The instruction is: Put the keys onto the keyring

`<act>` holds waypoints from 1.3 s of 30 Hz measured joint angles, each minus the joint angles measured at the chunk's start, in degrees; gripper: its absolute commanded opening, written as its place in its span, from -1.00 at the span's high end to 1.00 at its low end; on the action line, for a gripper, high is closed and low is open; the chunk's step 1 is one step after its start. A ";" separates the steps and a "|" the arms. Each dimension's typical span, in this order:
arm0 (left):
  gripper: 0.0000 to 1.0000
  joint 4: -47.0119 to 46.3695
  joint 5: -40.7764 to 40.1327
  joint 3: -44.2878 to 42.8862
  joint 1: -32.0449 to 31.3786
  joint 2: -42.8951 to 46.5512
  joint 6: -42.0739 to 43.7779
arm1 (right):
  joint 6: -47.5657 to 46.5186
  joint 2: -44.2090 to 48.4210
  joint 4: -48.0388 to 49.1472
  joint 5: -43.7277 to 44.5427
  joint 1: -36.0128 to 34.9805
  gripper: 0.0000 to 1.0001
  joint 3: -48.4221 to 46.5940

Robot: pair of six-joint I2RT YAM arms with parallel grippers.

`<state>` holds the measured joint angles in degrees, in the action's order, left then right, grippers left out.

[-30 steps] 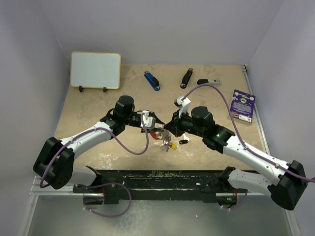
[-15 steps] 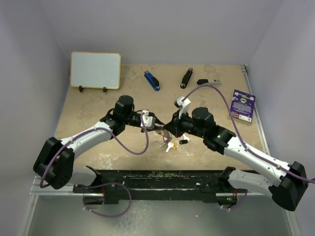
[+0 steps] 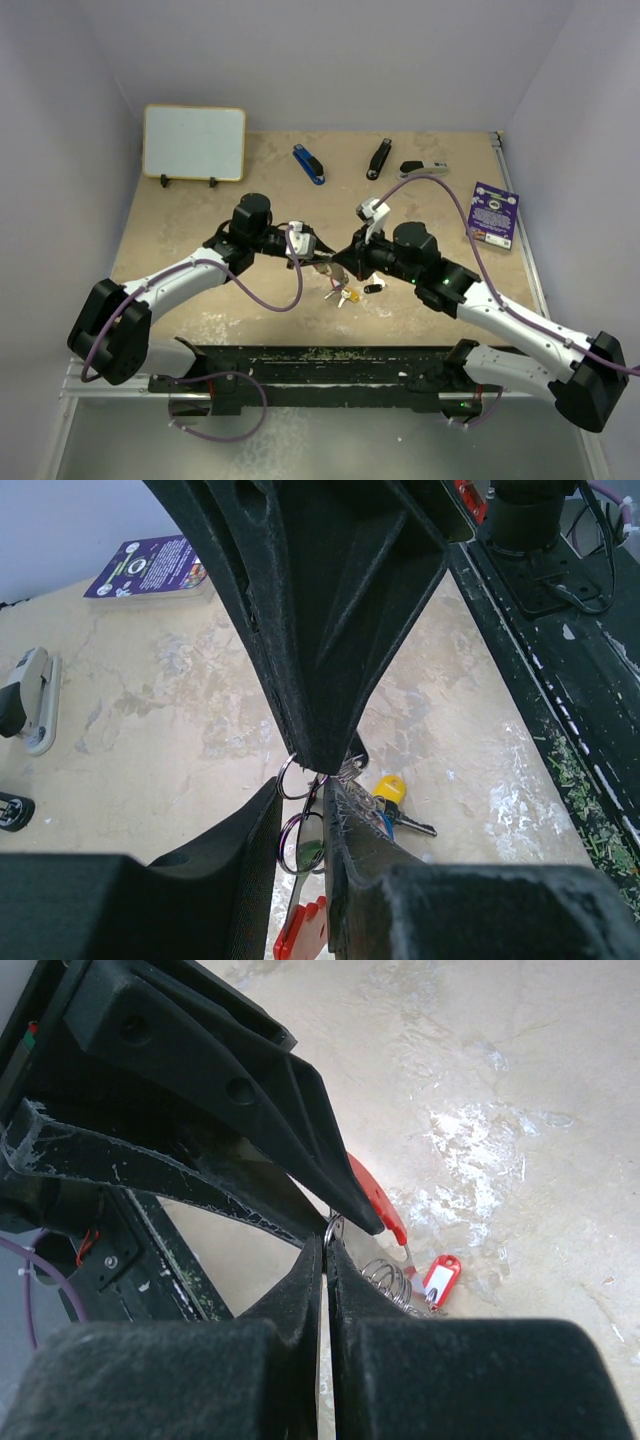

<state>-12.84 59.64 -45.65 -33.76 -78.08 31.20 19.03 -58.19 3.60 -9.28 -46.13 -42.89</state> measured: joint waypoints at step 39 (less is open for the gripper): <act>0.63 -1.31 2.91 0.46 0.31 0.00 -3.78 | -4.52 4.37 4.48 -0.87 -0.11 1.00 5.01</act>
<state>-14.15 62.54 -45.19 -33.45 -78.08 27.42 14.50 -53.82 8.08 -10.15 -46.24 -37.89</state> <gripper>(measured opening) 0.173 0.004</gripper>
